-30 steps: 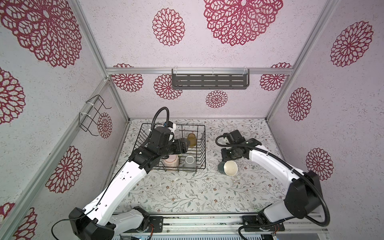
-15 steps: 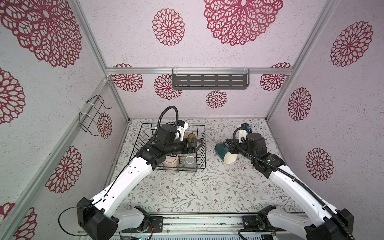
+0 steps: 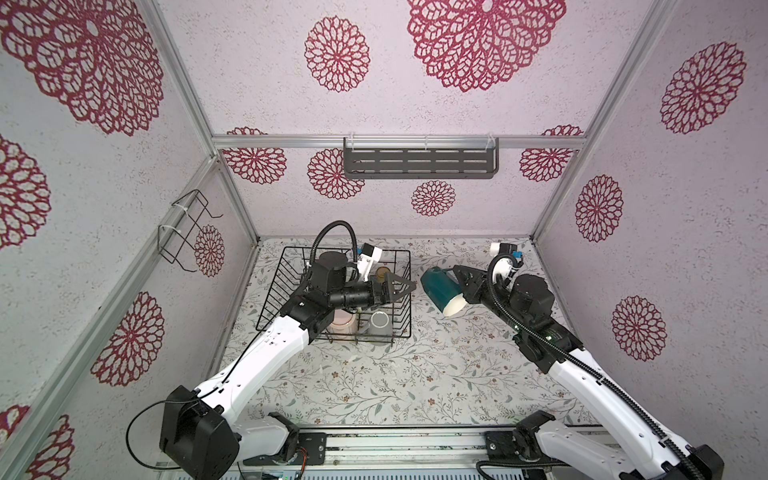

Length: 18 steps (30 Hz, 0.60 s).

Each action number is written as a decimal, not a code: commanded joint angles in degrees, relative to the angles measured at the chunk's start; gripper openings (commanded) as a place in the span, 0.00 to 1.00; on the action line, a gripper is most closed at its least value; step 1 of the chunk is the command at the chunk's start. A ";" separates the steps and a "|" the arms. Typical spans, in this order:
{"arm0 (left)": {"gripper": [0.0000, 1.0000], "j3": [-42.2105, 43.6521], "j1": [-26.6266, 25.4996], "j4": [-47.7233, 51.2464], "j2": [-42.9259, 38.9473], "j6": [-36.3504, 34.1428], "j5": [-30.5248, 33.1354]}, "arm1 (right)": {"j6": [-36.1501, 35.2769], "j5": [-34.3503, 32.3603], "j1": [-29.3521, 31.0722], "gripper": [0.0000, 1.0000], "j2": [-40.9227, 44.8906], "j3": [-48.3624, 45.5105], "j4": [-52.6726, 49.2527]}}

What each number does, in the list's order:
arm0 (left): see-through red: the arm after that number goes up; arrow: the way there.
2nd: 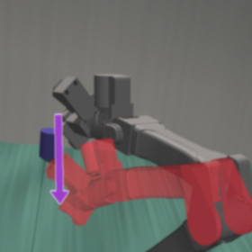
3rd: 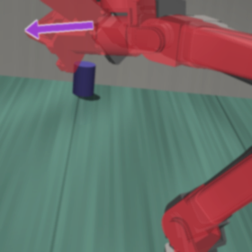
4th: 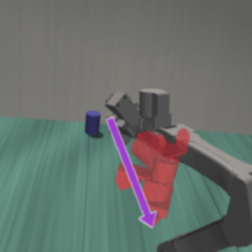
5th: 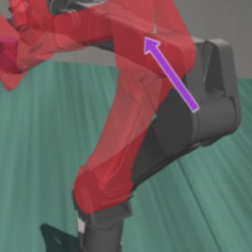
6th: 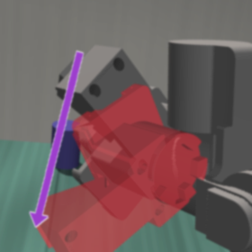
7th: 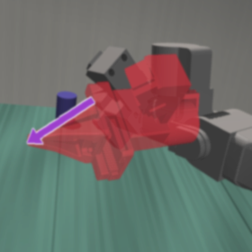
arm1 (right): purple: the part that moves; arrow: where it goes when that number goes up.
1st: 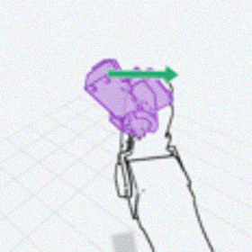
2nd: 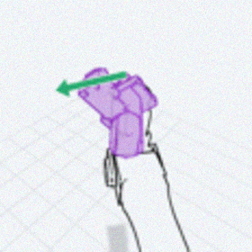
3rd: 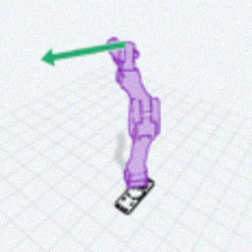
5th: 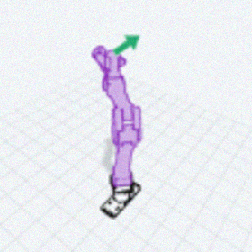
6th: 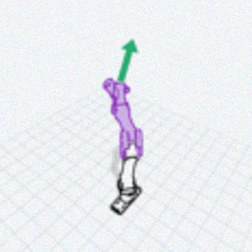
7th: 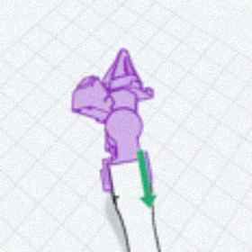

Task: Load the cups into the dish rack
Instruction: 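Lift the dark green mug toward the left gripper over the rack, then grasp the dark green mug with the left gripper from the right gripper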

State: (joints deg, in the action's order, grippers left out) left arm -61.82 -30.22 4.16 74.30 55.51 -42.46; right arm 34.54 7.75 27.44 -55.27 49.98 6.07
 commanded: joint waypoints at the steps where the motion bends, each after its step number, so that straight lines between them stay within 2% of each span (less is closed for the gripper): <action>1: 0.97 0.99 0.21 -8.31 1.84 4.71 -2.99 | 3.95 1.91 -0.46 0.00 2.59 3.27 8.17; 5: 0.97 1.78 -0.37 -14.00 5.83 8.93 -4.39 | 4.07 2.02 -0.47 0.00 0.93 5.22 3.78; 8: 0.97 2.06 -0.39 -14.27 7.08 9.12 -4.22 | 3.01 1.28 -0.55 0.00 0.67 5.75 0.31; 11: 0.97 2.40 -0.48 -16.13 8.60 9.85 -5.41 | 3.08 3.38 -0.63 0.00 0.40 5.77 -0.11; 18: 0.97 3.51 -1.15 -33.26 12.93 20.25 -12.32 | 5.48 6.81 -0.72 0.00 -1.53 8.48 -2.33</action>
State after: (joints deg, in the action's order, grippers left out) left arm -58.83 -30.76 -18.65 86.28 70.24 -50.96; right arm 37.10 11.62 27.11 -57.28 53.82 -1.91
